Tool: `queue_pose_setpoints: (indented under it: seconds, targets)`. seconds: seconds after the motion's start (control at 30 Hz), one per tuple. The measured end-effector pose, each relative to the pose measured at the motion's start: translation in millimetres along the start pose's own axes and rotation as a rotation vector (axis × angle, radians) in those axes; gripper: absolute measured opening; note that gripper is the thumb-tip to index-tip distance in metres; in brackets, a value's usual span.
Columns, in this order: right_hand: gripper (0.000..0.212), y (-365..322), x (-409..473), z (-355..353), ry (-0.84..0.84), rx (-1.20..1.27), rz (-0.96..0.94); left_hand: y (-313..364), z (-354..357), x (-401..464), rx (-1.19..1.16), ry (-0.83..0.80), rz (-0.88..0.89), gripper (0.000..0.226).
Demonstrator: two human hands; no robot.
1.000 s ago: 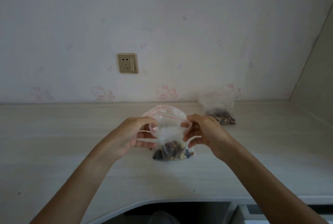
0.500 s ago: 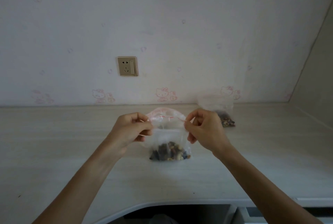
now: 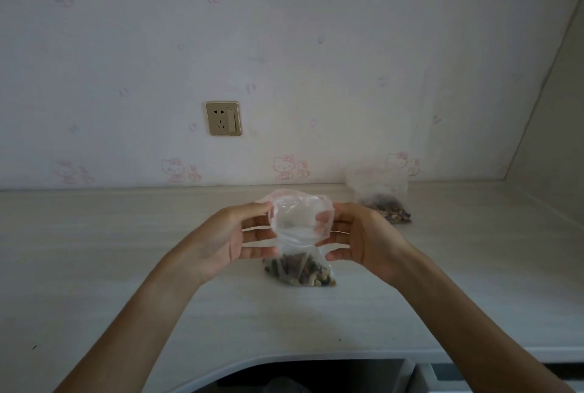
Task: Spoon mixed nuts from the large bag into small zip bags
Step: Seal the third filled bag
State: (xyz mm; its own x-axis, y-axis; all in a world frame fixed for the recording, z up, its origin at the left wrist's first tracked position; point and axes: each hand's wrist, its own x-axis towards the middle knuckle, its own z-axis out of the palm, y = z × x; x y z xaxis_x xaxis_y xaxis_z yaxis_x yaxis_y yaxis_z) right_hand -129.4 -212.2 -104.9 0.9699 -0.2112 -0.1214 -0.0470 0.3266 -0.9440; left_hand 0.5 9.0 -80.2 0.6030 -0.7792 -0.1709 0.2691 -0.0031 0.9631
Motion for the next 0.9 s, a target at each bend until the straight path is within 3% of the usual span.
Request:
queue_pose_setpoints:
  seconds: [0.07, 0.17, 0.3, 0.37, 0.43, 0.5, 0.6, 0.67, 0.73, 0.8, 0.9]
  targets:
    - [0.033, 1.4, 0.6, -2.9, -0.067, 0.117, 0.000, -1.0, -1.2, 1.4, -0.062, -0.031, -0.018, 0.027]
    - [0.028, 3.9, 2.1, -4.8, -0.088, 0.153, -0.021, -4.9, 0.9, 3.3, -0.091, -0.022, -0.022, 0.022]
    - [0.035, 0.6, 5.6, -2.1, -0.013, 0.075, -0.088, -4.1, 5.6, 6.4, -0.079, 0.052, 0.006, 0.022]
    - [0.021, -4.8, 3.5, 1.2, 0.069, -0.027, -0.145, 0.0, 6.2, 6.6, -0.041, 0.102, 0.039, 0.022]
    - [0.004, -11.7, -1.0, 6.7, 0.187, -0.218, -0.226, 4.4, 6.7, 6.8, 0.057, 0.196, 0.085, 0.021]
    - [0.009, -16.7, -5.3, 15.6, 0.330, -0.527, -0.358, 7.6, 9.1, 7.6, 0.248, 0.353, 0.173, 0.024]
    - [0.019, -18.3, -10.1, 30.6, 0.476, -1.080, -0.597, 11.2, 14.3, 8.4, 0.711, 0.578, 0.398, 0.021]
    - [0.020, -19.4, -10.2, 36.7, 0.498, -1.245, -0.624, 12.7, 16.7, 7.9, 0.973, 0.624, 0.463, 0.018]
    - [0.014, -23.7, -8.0, 38.6, 0.470, -1.141, -0.527, 15.6, 19.4, 7.8, 0.991, 0.601, 0.375, 0.013]
    - [0.013, -29.5, -4.7, 38.6, 0.384, -0.894, -0.350, 20.4, 21.5, 9.0, 0.796, 0.498, 0.182, 0.007]
    - [0.028, -36.5, 1.5, 35.3, 0.285, -0.651, -0.127, 27.6, 22.8, 11.7, 0.526, 0.336, -0.027, 0.022]
